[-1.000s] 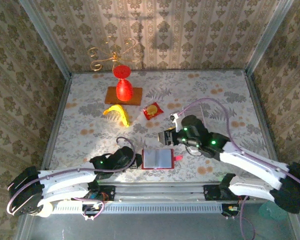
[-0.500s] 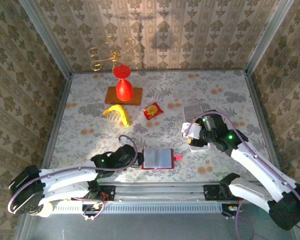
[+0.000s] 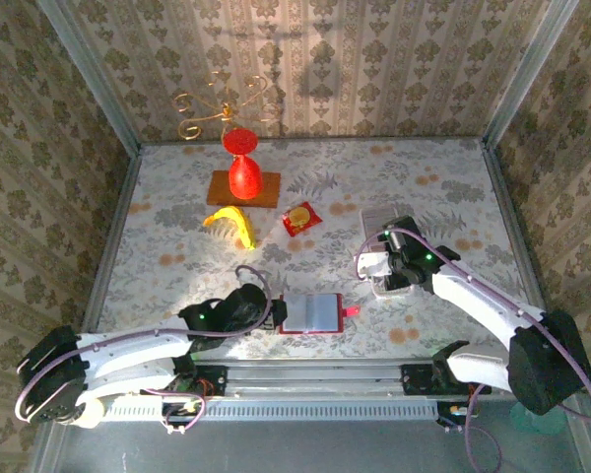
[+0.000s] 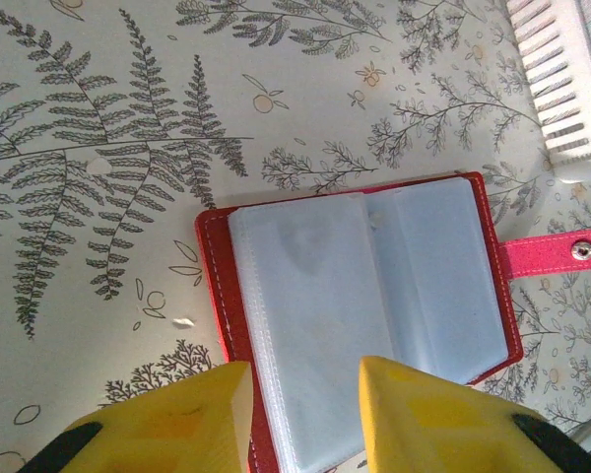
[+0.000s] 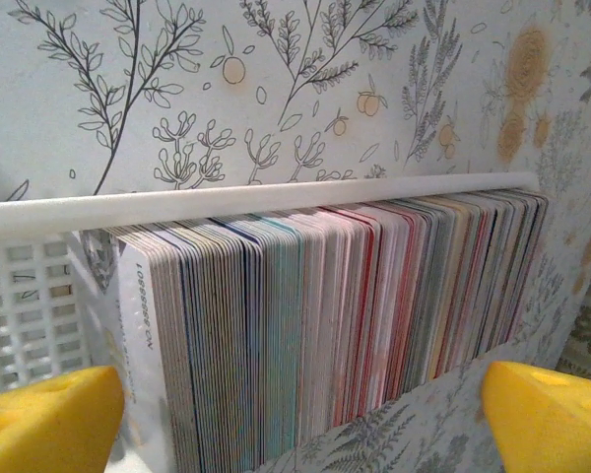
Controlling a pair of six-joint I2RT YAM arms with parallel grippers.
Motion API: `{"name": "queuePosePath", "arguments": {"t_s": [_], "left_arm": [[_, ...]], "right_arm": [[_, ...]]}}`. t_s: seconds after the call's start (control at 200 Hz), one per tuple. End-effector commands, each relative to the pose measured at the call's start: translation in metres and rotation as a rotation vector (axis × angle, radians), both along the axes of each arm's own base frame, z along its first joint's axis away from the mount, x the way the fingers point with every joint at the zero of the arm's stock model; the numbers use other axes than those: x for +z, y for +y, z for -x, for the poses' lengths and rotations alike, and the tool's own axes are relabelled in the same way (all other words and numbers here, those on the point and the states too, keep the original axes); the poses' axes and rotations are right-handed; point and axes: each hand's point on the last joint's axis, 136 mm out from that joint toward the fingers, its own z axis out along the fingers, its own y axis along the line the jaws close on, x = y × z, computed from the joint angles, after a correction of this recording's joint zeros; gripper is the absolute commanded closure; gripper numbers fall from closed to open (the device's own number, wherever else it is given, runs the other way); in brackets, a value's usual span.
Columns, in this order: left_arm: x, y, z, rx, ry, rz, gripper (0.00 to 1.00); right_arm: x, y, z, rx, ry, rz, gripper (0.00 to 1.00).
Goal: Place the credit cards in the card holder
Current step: Pick up the credit card from the storage box.
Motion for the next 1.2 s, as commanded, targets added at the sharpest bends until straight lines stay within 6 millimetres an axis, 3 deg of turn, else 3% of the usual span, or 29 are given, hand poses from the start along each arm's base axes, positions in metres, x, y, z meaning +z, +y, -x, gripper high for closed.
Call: {"name": "queuePosePath", "arguments": {"t_s": [0.0,0.565,0.995,1.195], "left_arm": [[0.000,0.003,0.000,-0.008,-0.011,0.008,0.66],[-0.003,0.006,0.001,0.007,0.001,0.015,0.66],[-0.005,0.003,0.003,0.004,0.013,0.024,0.67],[-0.005,0.002,0.003,0.006,0.016,0.028,0.67]], "right_arm": [[-0.007,-0.004,-0.008,0.017,-0.021,0.051,0.05],[-0.035,-0.003,0.001,0.057,0.080,0.103,0.07],[-0.028,-0.007,0.007,0.055,0.064,0.106,0.38],[-0.024,-0.006,0.011,0.063,0.050,0.097,0.45]]}}
